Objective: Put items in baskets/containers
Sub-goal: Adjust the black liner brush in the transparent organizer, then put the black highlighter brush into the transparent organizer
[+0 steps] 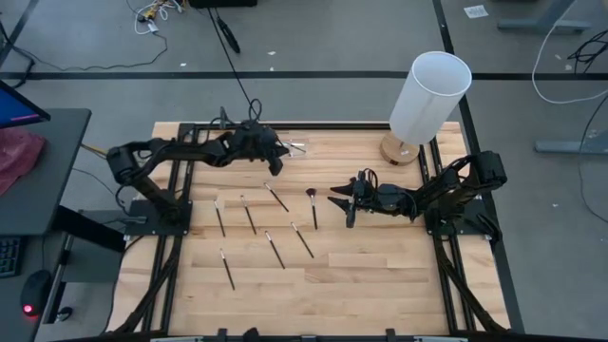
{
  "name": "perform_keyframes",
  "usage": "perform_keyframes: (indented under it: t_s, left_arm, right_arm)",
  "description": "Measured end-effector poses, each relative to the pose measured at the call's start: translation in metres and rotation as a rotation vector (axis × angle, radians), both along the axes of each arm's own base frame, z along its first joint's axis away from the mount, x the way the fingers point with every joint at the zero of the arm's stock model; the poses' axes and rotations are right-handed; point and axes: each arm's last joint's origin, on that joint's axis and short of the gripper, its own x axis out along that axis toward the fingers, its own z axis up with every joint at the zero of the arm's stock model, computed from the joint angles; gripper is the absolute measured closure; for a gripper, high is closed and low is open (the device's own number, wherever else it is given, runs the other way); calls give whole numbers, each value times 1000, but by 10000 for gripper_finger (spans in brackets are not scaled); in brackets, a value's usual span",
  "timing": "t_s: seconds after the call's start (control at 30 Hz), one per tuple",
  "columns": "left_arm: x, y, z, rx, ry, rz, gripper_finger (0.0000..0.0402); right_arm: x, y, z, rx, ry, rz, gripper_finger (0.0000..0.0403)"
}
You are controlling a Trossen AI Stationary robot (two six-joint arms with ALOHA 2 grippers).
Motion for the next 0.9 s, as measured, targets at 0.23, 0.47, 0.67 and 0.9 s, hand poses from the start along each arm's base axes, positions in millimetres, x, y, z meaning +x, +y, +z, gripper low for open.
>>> perform_keyframes:
  t_s: [0.23, 0.47, 0.67, 0.9]
  left_arm:
    - [-5, 17, -4, 25, -15, 95, 398]
    - [-11, 31, 4, 84, -82, 159, 398]
    - [-14, 38, 9, 114, -128, 180, 400]
    - [-12, 24, 24, 135, -149, 89, 400]
  right_arm:
    - [0, 0, 0, 0, 0, 0, 248]
    - [0, 0, 0, 0, 1, 0, 248]
    - [0, 0, 0, 0, 1, 0, 248]
    - [0, 0, 0, 2, 3, 0, 248]
